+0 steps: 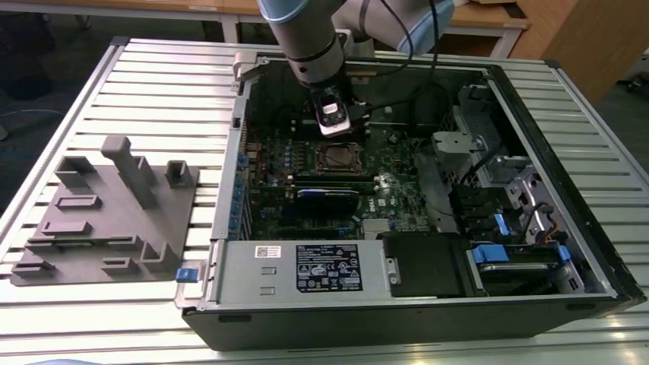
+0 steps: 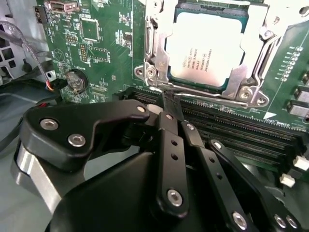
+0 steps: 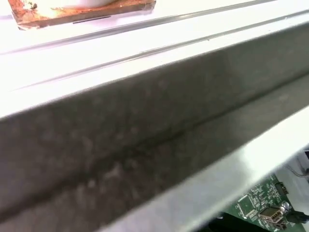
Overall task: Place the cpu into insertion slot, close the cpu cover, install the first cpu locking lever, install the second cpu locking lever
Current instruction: 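Install the first cpu locking lever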
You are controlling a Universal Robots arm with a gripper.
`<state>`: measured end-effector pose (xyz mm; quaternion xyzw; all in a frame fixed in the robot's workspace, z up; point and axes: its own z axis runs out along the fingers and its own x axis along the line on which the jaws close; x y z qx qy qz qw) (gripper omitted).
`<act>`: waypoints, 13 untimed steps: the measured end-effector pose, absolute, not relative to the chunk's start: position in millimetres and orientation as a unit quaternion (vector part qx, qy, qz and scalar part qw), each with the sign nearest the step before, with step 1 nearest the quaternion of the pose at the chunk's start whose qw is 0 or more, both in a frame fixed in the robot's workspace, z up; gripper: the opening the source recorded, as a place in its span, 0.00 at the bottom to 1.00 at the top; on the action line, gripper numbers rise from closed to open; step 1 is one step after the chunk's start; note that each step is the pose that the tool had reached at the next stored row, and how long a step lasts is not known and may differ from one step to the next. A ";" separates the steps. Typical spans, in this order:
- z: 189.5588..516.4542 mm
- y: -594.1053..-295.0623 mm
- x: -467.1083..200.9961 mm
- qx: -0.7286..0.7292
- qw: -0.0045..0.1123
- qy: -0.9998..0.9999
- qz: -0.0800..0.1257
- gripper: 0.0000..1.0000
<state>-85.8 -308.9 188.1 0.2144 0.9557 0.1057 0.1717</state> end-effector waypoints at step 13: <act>209.3 -309.0 -85.8 0.215 0.171 0.956 0.106 0.11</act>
